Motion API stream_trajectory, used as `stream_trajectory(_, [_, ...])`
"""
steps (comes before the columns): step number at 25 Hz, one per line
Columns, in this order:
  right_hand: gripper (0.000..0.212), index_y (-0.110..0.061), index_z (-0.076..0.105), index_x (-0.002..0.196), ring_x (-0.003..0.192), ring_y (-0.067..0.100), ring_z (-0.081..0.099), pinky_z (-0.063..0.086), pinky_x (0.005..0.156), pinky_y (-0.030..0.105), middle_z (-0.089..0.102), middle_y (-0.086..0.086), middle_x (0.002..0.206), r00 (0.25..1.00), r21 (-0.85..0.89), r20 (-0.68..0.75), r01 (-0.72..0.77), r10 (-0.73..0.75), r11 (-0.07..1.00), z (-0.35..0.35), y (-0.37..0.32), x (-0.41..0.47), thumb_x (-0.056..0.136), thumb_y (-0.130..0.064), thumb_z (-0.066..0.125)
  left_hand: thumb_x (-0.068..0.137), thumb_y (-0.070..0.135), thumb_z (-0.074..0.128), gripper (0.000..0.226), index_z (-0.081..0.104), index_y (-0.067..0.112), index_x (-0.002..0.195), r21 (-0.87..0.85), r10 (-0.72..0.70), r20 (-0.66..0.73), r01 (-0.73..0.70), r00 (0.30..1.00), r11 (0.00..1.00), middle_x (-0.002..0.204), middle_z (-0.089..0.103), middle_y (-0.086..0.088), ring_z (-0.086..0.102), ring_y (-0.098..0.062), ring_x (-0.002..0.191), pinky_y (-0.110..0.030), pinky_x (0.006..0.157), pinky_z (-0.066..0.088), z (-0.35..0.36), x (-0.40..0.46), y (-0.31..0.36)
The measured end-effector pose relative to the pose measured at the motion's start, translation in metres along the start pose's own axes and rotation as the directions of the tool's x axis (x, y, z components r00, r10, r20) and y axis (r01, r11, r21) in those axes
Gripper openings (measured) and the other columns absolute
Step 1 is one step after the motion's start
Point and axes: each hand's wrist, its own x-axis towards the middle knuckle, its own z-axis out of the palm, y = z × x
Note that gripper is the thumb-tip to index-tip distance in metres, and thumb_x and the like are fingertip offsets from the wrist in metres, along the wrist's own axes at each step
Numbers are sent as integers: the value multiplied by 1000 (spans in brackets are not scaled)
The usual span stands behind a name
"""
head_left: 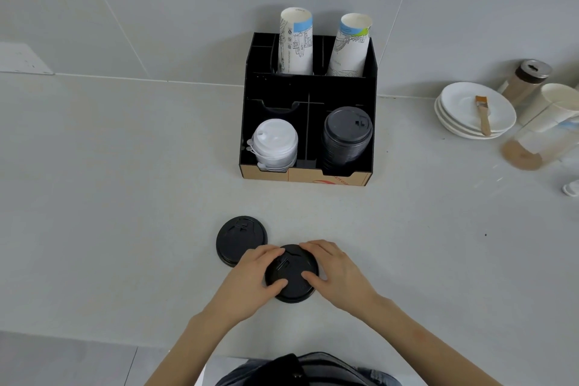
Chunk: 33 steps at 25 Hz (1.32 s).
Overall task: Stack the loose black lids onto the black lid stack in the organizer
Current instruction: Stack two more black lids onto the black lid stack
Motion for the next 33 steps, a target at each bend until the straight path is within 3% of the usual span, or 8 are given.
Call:
stream_trajectory(3, [46,-17,38,129,124,18,38,36,105,31,47,2,133,998,11,-37,-47,47,999,-4,3,1,86,-21,53,81,29,59,62,28,19,135,37,32,50,-34,998,999,143,31,5,25,-12,128,-12,99,16,3,8,8])
stream_trajectory(7, [47,-18,39,128,122,19,40,39,102,32,48,2,131,993,10,-80,-90,90,996,-10,10,-3,85,-21,55,79,32,62,74,19,20,137,75,69,138,-80,988,994,147,22,6,17,-11,132,-12,101,12,8,15,13])
stream_trajectory(13, [46,-18,40,127,121,19,39,40,99,30,48,2,128,989,-3,-101,-105,104,995,-10,11,-11,84,-22,55,82,29,57,66,21,19,137,93,40,48,-44,998,995,147,26,2,20,-14,134,-25,107,25,3,23,13])
stream_trajectory(20, [43,-19,41,125,119,19,40,39,97,28,49,2,126,986,2,-117,-120,119,993,-12,9,-12,85,-21,55,76,39,63,81,15,19,138,158,59,181,-89,982,983,146,24,2,20,-15,132,-24,110,20,7,17,10])
stream_trajectory(28, [42,-14,42,123,116,20,47,42,96,28,48,3,127,980,80,-152,-118,129,990,-16,11,-16,84,-20,56,79,36,61,75,16,22,138,125,31,102,-44,994,991,144,26,1,25,-14,131,-26,108,27,9,19,13])
stream_trajectory(30, [42,-12,43,122,116,20,48,40,95,24,48,4,127,972,140,-177,-130,154,982,-18,13,-17,84,-19,58,79,36,60,73,19,20,137,118,32,77,-41,996,992,144,28,1,28,-15,130,-28,109,28,7,22,14])
stream_trajectory(33, [38,-13,44,121,113,18,50,36,84,7,51,4,125,955,217,-213,-158,204,963,-23,12,-17,85,-18,56,80,35,60,68,24,21,135,55,33,34,-35,999,998,141,32,3,36,-12,124,-26,104,31,2,25,17])
